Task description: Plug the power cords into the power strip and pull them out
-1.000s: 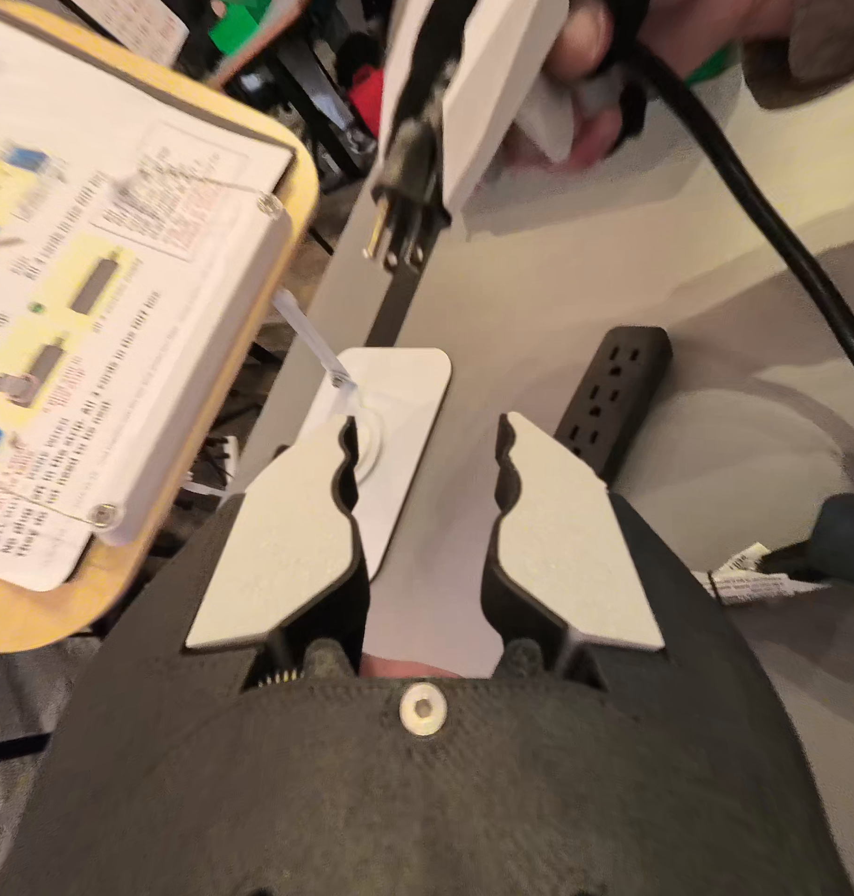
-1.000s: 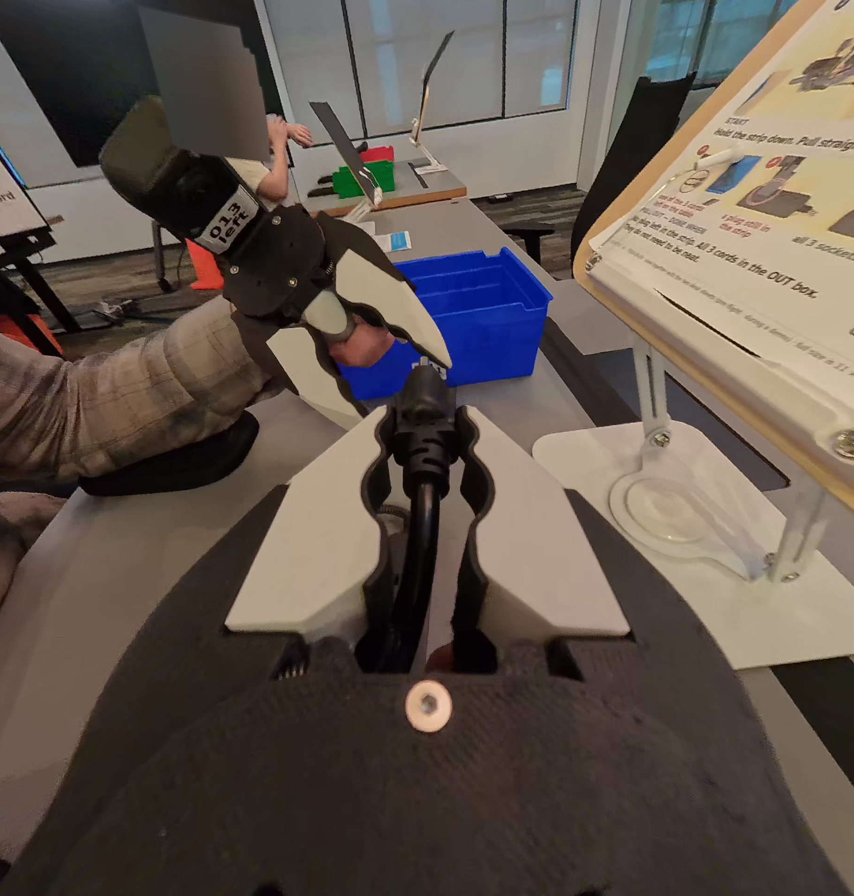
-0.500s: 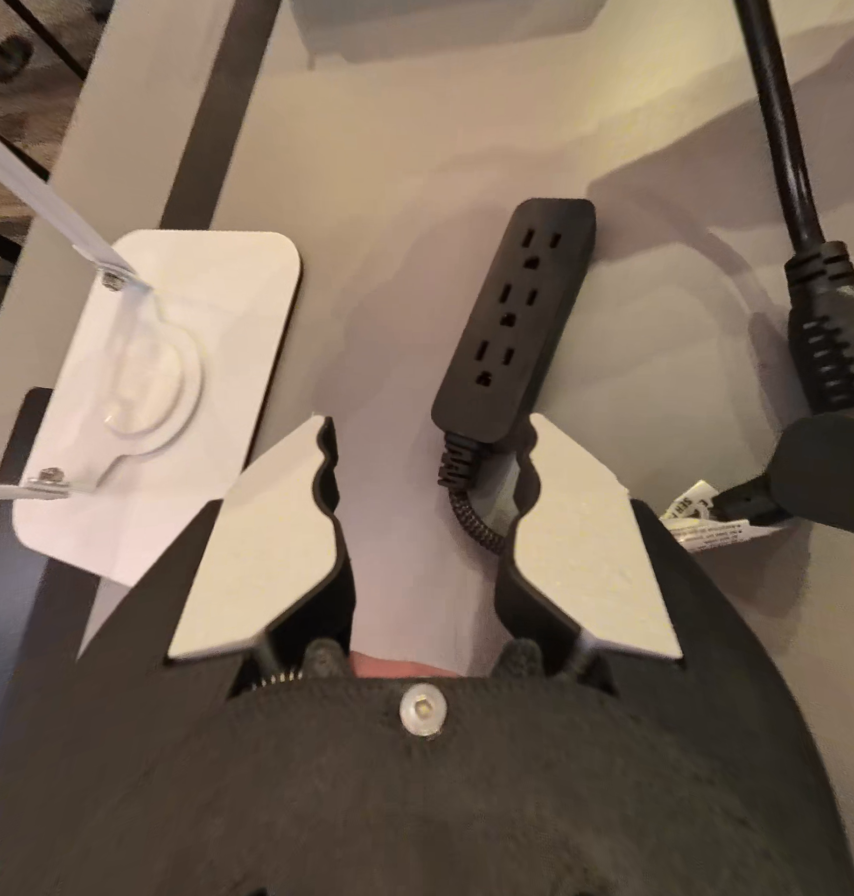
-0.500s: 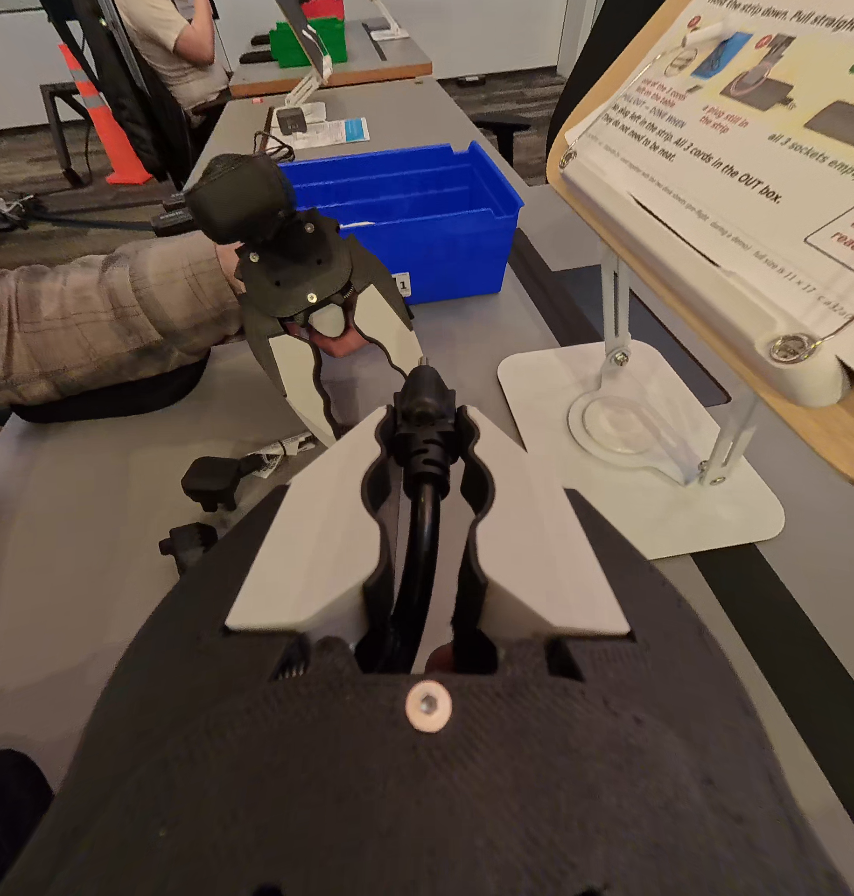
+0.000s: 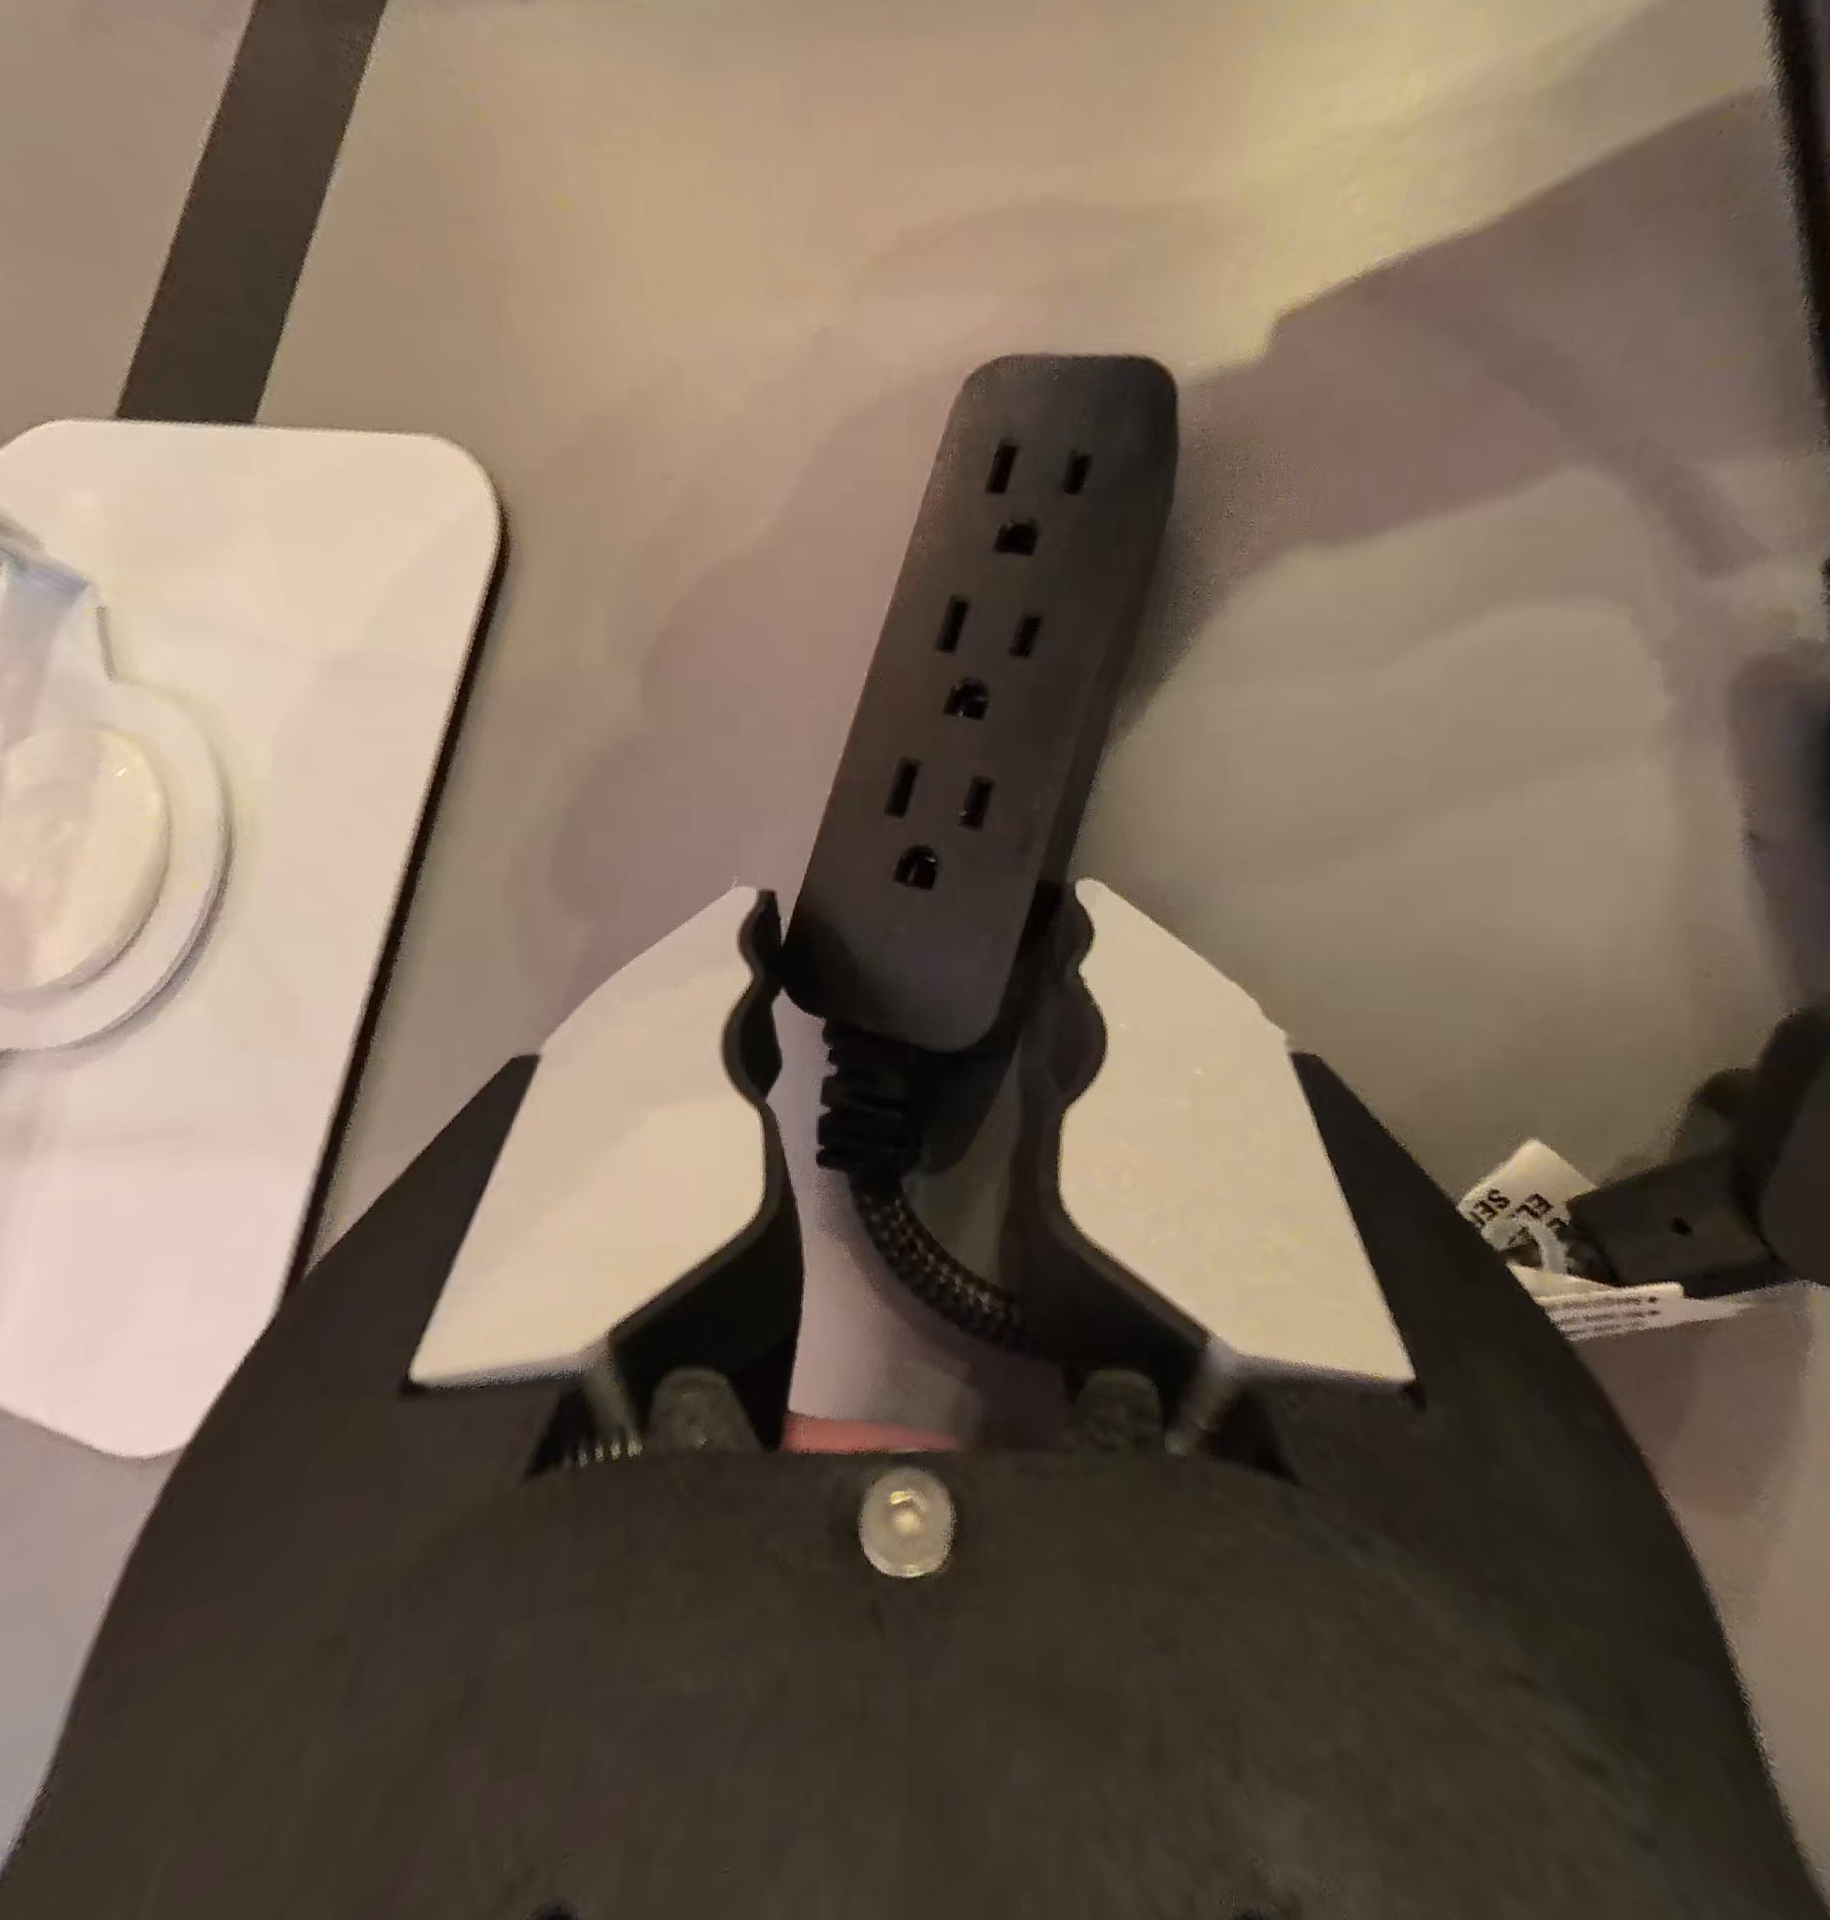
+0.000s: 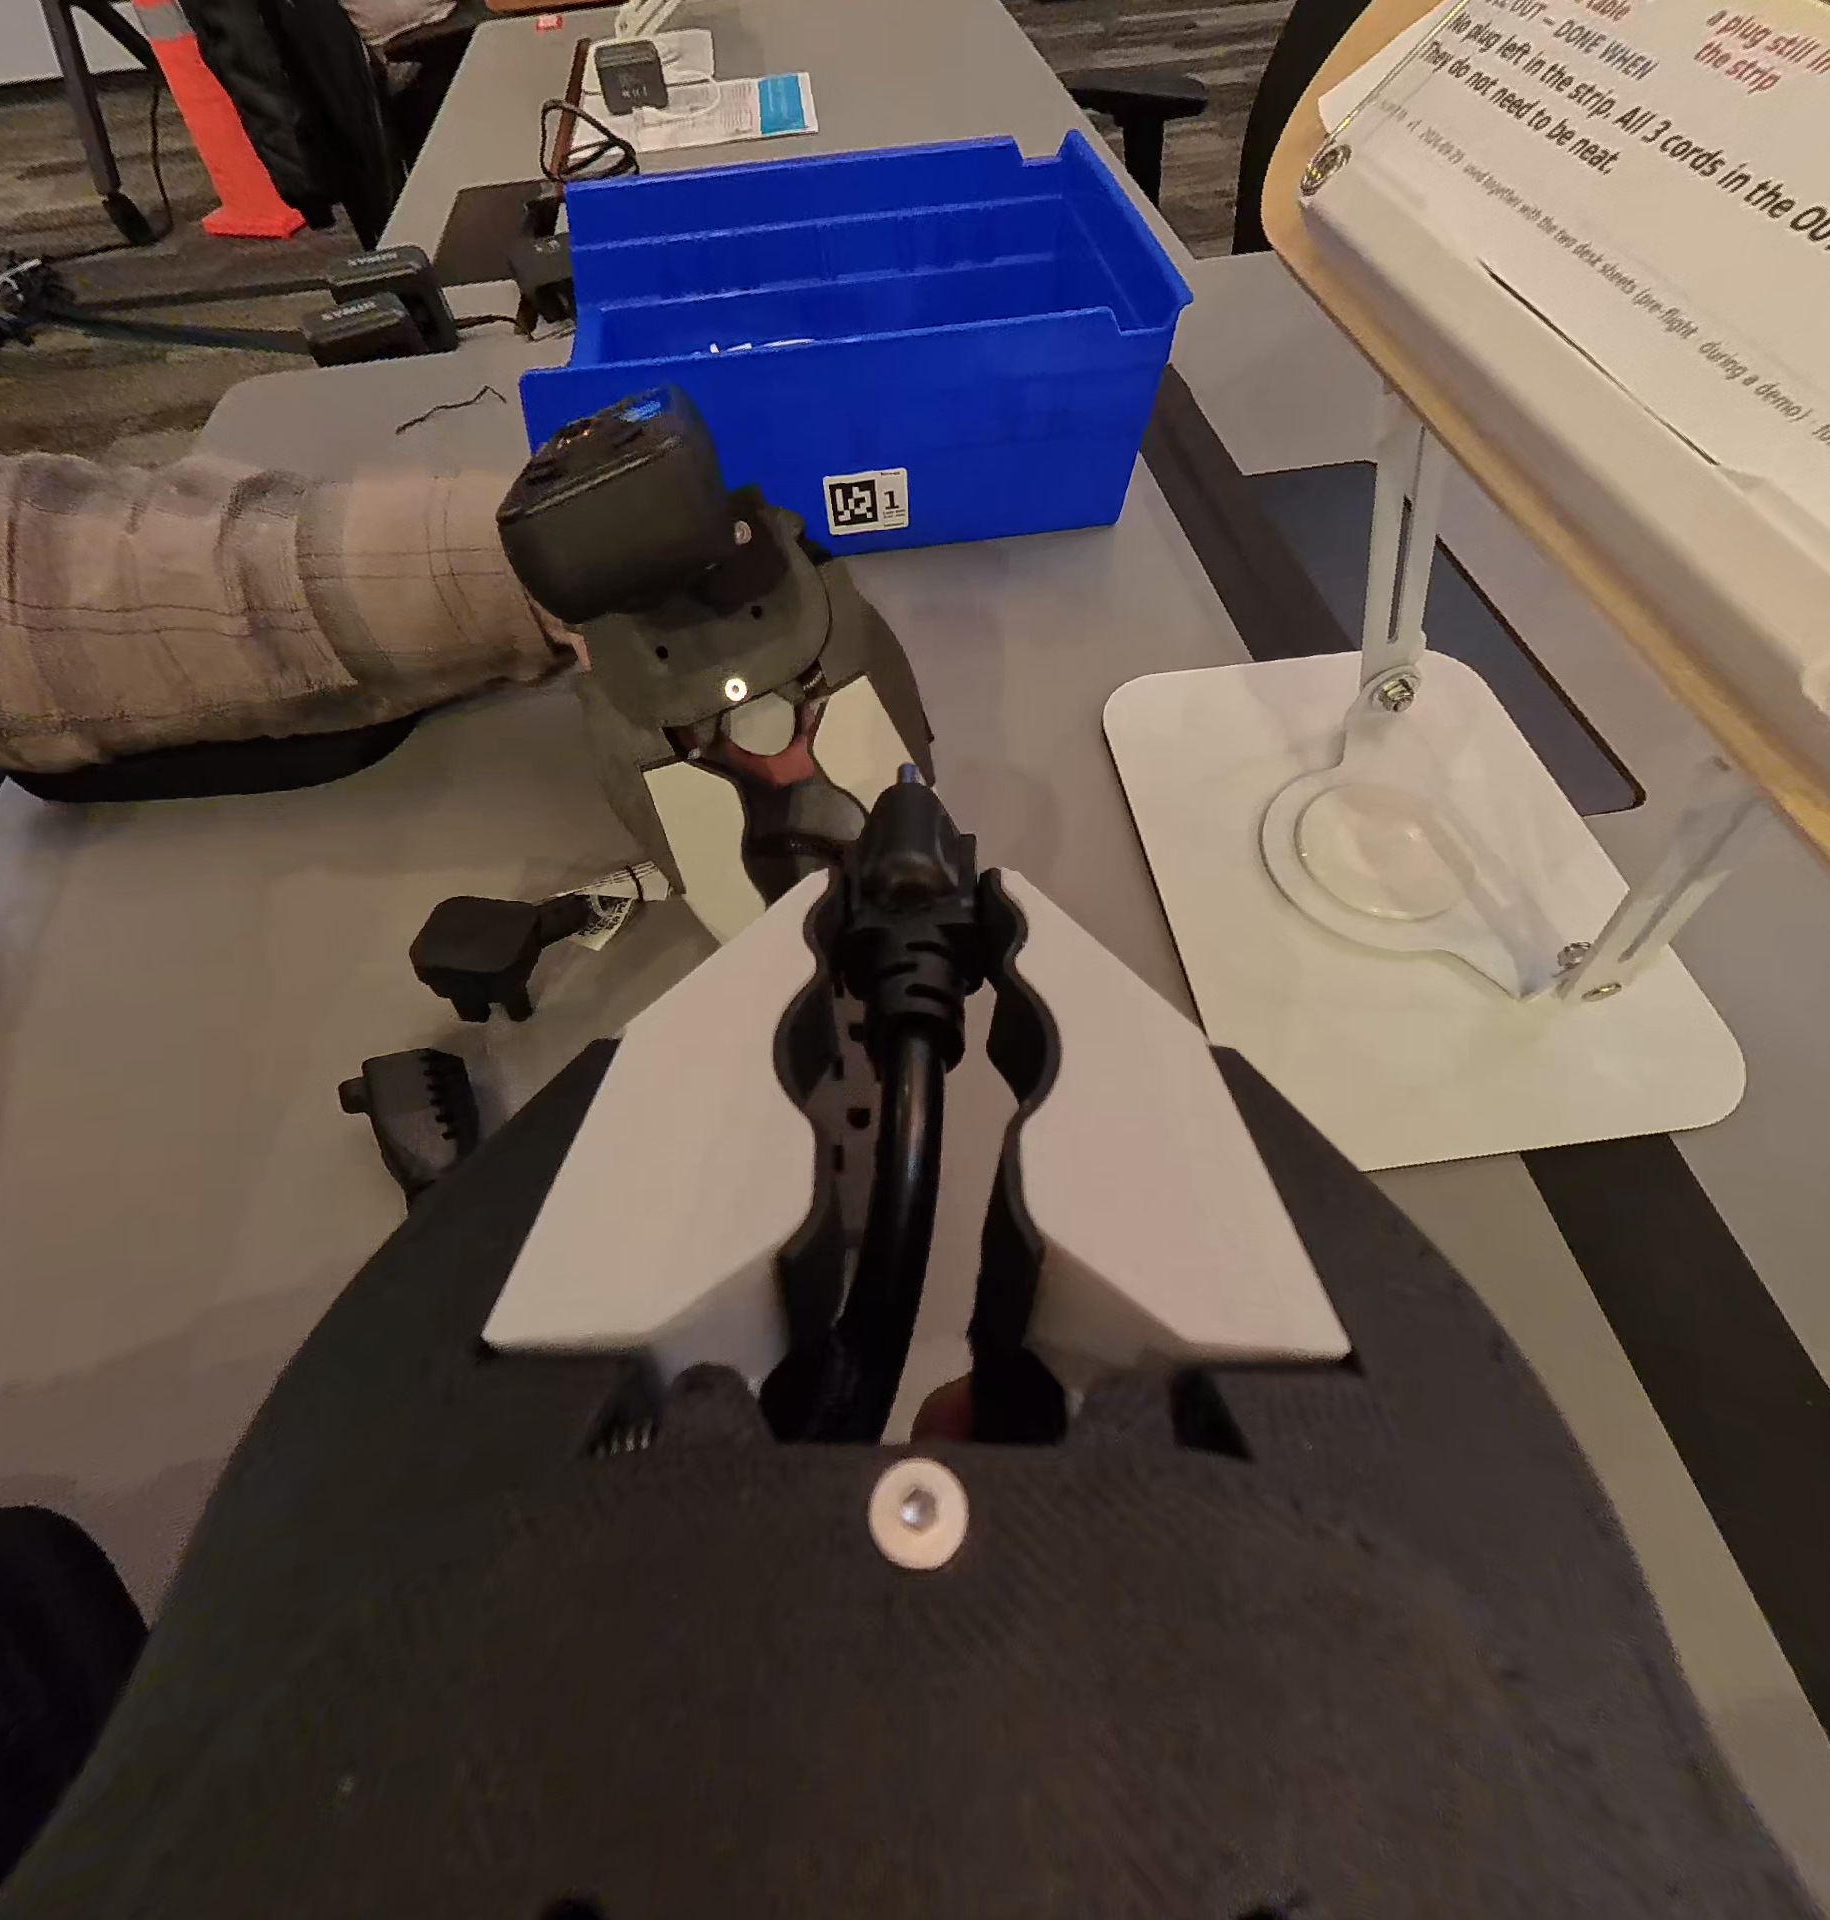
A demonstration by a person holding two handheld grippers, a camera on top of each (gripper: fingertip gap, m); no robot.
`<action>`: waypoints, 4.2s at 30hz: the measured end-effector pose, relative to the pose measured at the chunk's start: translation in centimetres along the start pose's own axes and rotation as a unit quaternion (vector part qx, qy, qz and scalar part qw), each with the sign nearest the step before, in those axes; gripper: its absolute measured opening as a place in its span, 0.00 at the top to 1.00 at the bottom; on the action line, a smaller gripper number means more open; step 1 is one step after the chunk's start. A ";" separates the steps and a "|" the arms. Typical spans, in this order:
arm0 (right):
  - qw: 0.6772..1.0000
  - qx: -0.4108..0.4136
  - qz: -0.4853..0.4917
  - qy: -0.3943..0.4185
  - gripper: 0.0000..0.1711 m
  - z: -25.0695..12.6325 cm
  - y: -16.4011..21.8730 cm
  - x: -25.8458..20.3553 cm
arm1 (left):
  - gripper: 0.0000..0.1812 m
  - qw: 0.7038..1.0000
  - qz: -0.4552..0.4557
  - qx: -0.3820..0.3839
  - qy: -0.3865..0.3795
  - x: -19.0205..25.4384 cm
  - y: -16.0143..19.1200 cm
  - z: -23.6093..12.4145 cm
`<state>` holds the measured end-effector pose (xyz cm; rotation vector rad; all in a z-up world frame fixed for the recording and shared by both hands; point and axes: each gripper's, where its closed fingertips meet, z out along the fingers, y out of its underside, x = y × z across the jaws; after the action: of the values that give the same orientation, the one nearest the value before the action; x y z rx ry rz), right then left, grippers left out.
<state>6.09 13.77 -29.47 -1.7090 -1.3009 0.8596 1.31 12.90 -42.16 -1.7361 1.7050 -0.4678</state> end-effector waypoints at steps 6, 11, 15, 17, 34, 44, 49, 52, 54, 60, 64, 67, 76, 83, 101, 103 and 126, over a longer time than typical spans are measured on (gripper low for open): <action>0.997 -0.067 -0.017 0.027 0.87 0.7 1.7 0.5 | 0.73 0.999 0.000 -0.018 -0.050 -1.5 0.1 0.4; 0.987 -0.140 -0.053 0.051 0.87 1.1 3.0 0.4 | 0.73 0.999 0.004 -0.015 -0.048 -1.5 0.1 0.3; 0.975 -0.194 -0.079 0.074 0.87 1.1 3.9 0.6 | 0.73 0.999 0.008 -0.017 -0.049 -1.5 0.1 0.3; 0.975 -0.194 -0.085 0.071 0.87 1.2 3.7 0.3 | 0.73 0.999 0.007 -0.016 -0.047 -1.4 0.2 0.3; 0.968 -0.228 -0.091 0.058 0.87 0.8 4.8 -0.3 | 0.72 0.999 -0.001 0.030 -0.031 -0.8 -2.2 -0.6; 0.961 -0.261 -0.083 0.042 0.87 0.9 6.5 -0.5 | 0.81 0.999 0.011 0.011 -0.028 -0.4 -1.9 0.1; 0.960 -0.264 -0.080 0.043 0.87 0.6 6.8 -0.3 | 0.80 0.999 -0.001 0.032 -0.024 -0.6 -2.8 -0.6; 0.961 -0.262 -0.076 0.043 0.87 0.2 6.8 -0.3 | 0.80 0.999 0.003 0.034 -0.035 -1.2 -3.6 -1.2; 0.961 -0.264 -0.072 0.047 0.87 0.0 7.1 0.0 | 0.80 1.000 0.004 0.021 -0.016 -1.1 -3.6 -0.8; 0.961 -0.265 -0.063 0.042 0.87 -0.1 7.6 0.1 | 0.86 0.998 -0.015 0.011 0.060 -0.1 -3.2 0.6; 0.960 -0.271 -0.058 0.033 0.87 0.3 8.1 -0.1 | 0.89 0.997 -0.030 0.036 0.061 0.1 -3.1 0.5; 0.956 -0.284 -0.062 0.030 0.87 0.8 8.4 -0.2 | 0.87 0.997 -0.027 0.031 0.059 -0.1 -3.1 0.5; 0.940 -0.330 -0.076 0.036 0.87 0.8 8.9 -0.8 | 0.86 0.998 -0.023 0.019 0.060 -0.2 -3.0 0.5; 0.924 -0.372 -0.082 0.039 0.87 1.3 9.7 -0.9 | 0.87 0.997 -0.027 0.025 0.065 -0.1 -3.0 0.5; 0.879 -0.472 -0.072 0.006 0.87 1.9 9.4 -0.6 | 0.86 0.995 -0.035 0.048 0.077 -0.1 -3.1 0.6; 0.875 -0.479 -0.064 0.005 0.87 1.9 9.5 -0.6 | 0.87 0.995 -0.036 0.049 0.077 -0.1 -3.1 0.6; 0.890 -0.453 -0.045 -0.014 0.87 2.7 9.8 -0.4 | 0.76 0.993 -0.064 0.046 0.090 -0.6 -0.7 0.1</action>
<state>7.71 12.48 -39.40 -2.2906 -1.9620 0.1848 1.87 13.49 -41.66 -1.7888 1.6712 -0.7695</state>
